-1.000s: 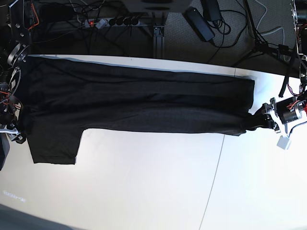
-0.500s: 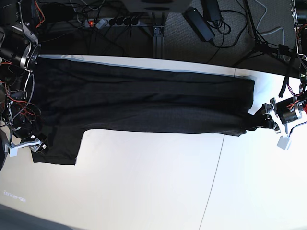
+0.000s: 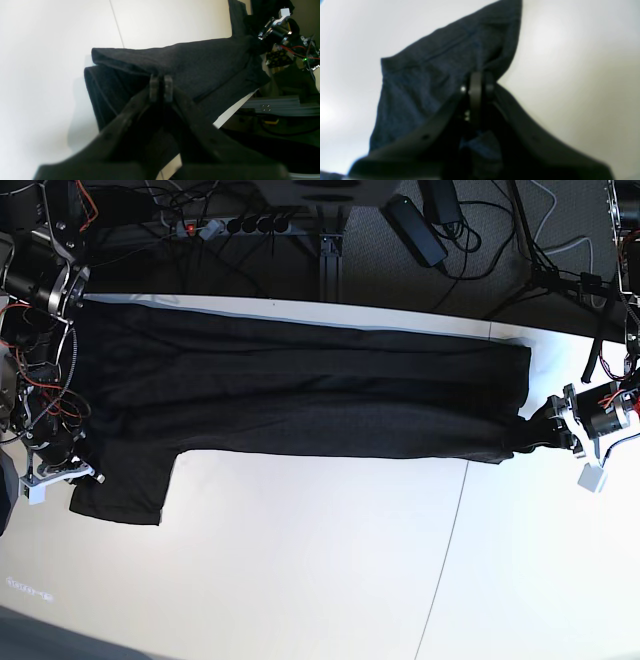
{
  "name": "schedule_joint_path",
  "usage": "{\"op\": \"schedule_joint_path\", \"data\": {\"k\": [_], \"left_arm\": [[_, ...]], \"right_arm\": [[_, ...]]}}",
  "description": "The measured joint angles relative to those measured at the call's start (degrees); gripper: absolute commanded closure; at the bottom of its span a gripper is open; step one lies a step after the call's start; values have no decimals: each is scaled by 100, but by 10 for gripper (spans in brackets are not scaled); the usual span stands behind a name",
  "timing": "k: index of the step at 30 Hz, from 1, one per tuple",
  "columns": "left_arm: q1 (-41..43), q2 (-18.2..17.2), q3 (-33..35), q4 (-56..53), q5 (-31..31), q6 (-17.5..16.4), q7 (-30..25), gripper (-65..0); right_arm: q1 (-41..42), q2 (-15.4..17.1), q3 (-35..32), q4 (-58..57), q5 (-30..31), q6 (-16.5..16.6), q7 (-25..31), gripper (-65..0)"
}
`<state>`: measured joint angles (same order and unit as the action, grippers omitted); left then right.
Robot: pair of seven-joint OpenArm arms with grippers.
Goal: Fold the T-shirt properly
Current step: 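Release the right gripper and regrasp the folded shirt's sleeve corner, then hold both ends of the shirt strip and tighten the grasps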
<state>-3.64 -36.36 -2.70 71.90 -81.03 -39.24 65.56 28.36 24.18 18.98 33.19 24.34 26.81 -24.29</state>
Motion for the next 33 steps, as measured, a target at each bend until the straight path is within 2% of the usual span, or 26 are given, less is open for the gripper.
{"op": "schedule_joint_path", "data": {"k": [2,5,8,10,13,18,22,26,33], "left_arm": [[0,0,0,0,-2,0,0,0],[0,0,0,0,-4,0,2,0],[0,0,0,2,-7,0,4,0],[2,0,0,31,-24,0,160,0],[114,-33,2,177,-223,-2,245,0],[448,-61,2,514,-227,-2,345,0],[619,-61,2,695,-208,-2,372,0],[601,-63,2,734,-214,0,361,-2],[603,-63,2,732,-151,0,363,-149]], "right_arm": [[-48,-24,0,221,-4,2,-103,0],[-79,-57,-28,697,0,11,-728,0],[-188,-72,-52,1272,313,17,-1517,0],[-374,-20,-63,1823,667,15,-1757,0],[-846,153,-63,2806,992,17,-1799,0],[-2114,339,28,4422,1130,20,-1906,0],[-2883,348,439,5541,1185,17,-1873,0],[-3613,356,970,6183,1561,20,-1930,0],[-4478,310,1606,6695,1766,17,-1961,0]]}}
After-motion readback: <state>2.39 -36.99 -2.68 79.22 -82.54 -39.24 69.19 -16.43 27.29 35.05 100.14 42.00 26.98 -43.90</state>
